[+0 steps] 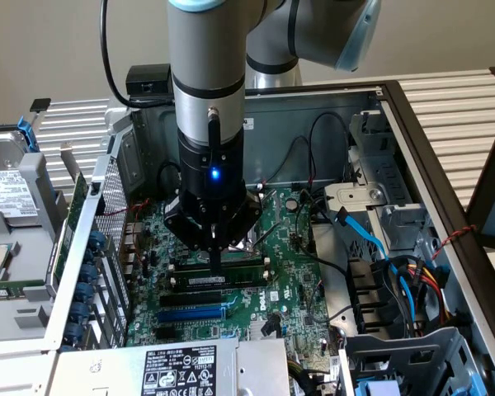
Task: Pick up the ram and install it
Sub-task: 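Press down the ram until it locks into place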
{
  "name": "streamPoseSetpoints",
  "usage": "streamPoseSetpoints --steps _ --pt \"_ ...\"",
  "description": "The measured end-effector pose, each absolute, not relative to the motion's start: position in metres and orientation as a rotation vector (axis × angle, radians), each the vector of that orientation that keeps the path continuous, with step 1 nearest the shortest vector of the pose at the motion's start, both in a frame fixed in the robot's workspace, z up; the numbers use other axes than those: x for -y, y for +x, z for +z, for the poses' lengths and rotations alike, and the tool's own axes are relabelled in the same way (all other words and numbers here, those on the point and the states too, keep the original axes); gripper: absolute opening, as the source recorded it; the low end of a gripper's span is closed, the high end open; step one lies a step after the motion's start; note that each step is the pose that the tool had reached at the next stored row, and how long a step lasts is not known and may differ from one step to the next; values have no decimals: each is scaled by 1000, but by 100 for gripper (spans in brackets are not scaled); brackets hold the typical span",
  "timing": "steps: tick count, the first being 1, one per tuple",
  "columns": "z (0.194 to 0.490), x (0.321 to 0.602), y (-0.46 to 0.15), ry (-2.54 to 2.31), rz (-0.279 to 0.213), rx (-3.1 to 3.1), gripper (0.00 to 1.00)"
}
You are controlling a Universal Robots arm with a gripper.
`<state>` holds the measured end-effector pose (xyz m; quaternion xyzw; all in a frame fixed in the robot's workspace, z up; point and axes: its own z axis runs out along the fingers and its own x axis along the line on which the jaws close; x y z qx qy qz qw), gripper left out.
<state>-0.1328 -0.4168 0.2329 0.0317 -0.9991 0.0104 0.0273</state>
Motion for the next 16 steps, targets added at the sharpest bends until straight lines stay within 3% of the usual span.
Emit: streamPoseSetpoints --steps 16 --pt "245 417 -133 98 33 3085 11"
